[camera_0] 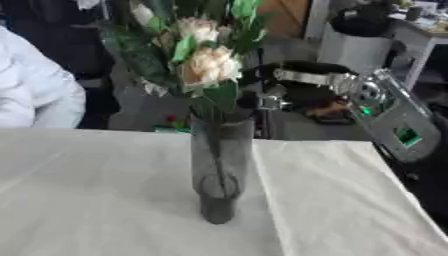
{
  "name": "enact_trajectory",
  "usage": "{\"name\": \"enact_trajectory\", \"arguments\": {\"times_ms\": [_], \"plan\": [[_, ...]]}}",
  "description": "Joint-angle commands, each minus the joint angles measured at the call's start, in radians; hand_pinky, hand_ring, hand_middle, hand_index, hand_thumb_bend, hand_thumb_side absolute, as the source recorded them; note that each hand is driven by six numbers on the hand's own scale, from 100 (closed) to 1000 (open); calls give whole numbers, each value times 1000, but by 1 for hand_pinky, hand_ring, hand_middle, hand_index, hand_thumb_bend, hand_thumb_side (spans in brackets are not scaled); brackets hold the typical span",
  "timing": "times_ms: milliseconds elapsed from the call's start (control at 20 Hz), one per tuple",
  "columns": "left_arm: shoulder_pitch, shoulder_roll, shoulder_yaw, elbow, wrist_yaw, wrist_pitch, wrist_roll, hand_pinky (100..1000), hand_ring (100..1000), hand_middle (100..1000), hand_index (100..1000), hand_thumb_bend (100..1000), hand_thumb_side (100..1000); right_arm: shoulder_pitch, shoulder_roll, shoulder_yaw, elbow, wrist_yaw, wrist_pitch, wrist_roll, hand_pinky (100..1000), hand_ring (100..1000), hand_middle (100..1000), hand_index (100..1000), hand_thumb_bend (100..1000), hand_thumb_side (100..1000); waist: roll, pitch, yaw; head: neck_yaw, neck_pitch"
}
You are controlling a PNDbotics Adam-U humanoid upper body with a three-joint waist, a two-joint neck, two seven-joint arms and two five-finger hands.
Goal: Arrange flowers into the vase.
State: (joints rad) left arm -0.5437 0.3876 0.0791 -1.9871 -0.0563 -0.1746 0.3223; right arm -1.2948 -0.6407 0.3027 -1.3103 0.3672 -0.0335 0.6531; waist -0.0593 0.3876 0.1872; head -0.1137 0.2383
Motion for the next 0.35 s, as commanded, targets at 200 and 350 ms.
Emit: {"name": "enact_trajectory", "arguments": {"times_ms": [200,350], "plan": [[9,26,20,-13,-4,-2,13,797,887,883,943,100,1000,37,-117,-31,-141,-42,3,-22,914,1000,903,992,501,1000,22,-35,-9,27,51],[22,23,25,-13,0,-4,20,797,887,885,943,100,1000,88,-162,-63,-229,-75,21,-60,899,985,890,983,492,1000,35,-40,-16,33,75]]}}
